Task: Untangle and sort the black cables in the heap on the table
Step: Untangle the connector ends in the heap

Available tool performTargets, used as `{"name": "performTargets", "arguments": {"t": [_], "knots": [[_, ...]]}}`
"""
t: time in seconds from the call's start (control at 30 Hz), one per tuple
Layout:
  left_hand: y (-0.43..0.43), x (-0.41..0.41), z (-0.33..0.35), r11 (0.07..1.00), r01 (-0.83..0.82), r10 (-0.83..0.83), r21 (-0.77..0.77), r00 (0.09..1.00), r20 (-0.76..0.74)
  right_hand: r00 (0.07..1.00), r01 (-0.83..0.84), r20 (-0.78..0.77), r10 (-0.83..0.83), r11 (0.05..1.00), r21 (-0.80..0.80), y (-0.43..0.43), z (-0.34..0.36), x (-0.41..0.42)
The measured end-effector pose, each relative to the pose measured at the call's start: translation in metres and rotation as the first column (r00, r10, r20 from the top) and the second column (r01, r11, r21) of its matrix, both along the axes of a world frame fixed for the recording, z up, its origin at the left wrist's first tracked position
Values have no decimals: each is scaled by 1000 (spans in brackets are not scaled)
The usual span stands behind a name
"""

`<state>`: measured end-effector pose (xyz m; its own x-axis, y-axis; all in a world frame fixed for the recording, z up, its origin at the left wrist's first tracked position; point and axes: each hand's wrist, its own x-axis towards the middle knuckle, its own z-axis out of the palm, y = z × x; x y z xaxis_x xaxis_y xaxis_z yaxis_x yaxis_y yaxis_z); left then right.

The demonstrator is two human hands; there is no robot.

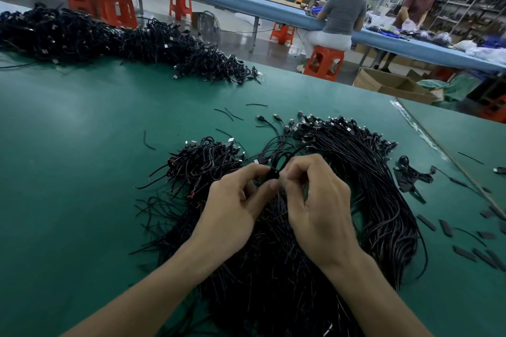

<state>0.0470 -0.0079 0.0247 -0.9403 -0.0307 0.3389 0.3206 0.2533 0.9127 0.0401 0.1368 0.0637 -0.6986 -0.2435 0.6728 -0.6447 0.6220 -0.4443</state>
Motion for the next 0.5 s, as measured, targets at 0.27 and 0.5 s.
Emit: {"name": "performTargets", "arguments": {"t": [0.27, 0.5], "knots": [[9, -2, 8, 971, 49, -53, 235, 999, 11, 970, 81, 236, 57, 841, -534, -31, -7, 5], [-2, 2, 17, 767, 177, -228, 616, 974, 4, 857, 2, 406, 318, 786, -619, -22, -4, 10]]}}
